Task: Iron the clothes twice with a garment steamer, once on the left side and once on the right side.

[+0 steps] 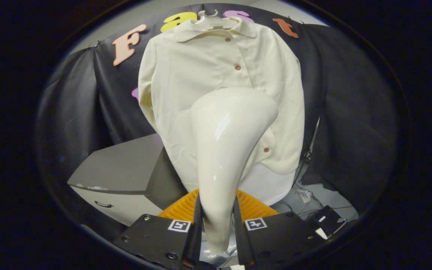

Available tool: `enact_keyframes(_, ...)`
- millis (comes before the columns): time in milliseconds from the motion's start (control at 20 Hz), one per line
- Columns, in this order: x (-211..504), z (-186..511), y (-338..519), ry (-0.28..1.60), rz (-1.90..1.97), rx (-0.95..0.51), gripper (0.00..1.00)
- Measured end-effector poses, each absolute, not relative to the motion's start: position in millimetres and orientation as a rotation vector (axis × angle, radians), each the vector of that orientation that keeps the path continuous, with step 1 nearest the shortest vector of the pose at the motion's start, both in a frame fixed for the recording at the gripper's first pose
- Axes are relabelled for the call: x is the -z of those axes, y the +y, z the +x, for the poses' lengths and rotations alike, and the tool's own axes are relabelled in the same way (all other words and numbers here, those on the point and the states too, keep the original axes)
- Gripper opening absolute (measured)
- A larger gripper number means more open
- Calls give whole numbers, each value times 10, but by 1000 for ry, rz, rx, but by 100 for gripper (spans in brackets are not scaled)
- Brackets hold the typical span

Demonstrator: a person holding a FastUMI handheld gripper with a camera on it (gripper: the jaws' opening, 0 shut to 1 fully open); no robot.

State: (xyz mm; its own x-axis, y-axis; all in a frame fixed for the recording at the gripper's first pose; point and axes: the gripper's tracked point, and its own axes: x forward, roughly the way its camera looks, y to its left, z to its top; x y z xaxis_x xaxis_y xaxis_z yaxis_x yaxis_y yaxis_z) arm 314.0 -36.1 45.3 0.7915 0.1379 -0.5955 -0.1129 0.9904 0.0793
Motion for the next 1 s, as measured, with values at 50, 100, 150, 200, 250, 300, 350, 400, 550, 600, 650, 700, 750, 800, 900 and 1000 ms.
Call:
enact_keyframes(50,-624,3222,-399,620,40,-132,38)
enact_keyframes(100,-770,3306,-441,603,46,-125,38)
enact_keyframes(150,-921,3387,-488,581,47,-122,38)
enact_keyframes(200,-1052,3471,-551,565,47,-119,38)
enact_keyframes(250,-1194,3579,-609,540,50,-113,38)
enact_keyframes(300,-1307,3694,-674,523,58,-104,38)
enact_keyframes(350,-1403,3810,-750,510,65,-91,38)
enact_keyframes(400,-1499,3935,-829,494,78,-74,38)
enact_keyframes(550,-1665,4316,-1059,461,123,-9,38)
enact_keyframes(600,-1676,4412,-1107,461,125,5,38)
enact_keyframes(650,-1711,4503,-1136,451,123,15,38)
enact_keyframes(700,-1755,4617,-1158,440,126,23,38)
enact_keyframes(750,-1787,4718,-1175,432,136,23,38)
enact_keyframes(800,-1827,4793,-1150,416,144,15,38)
enact_keyframes(900,-1828,4938,-1159,403,170,10,37)
enact_keyframes(1000,-1774,5026,-1200,411,178,11,37)
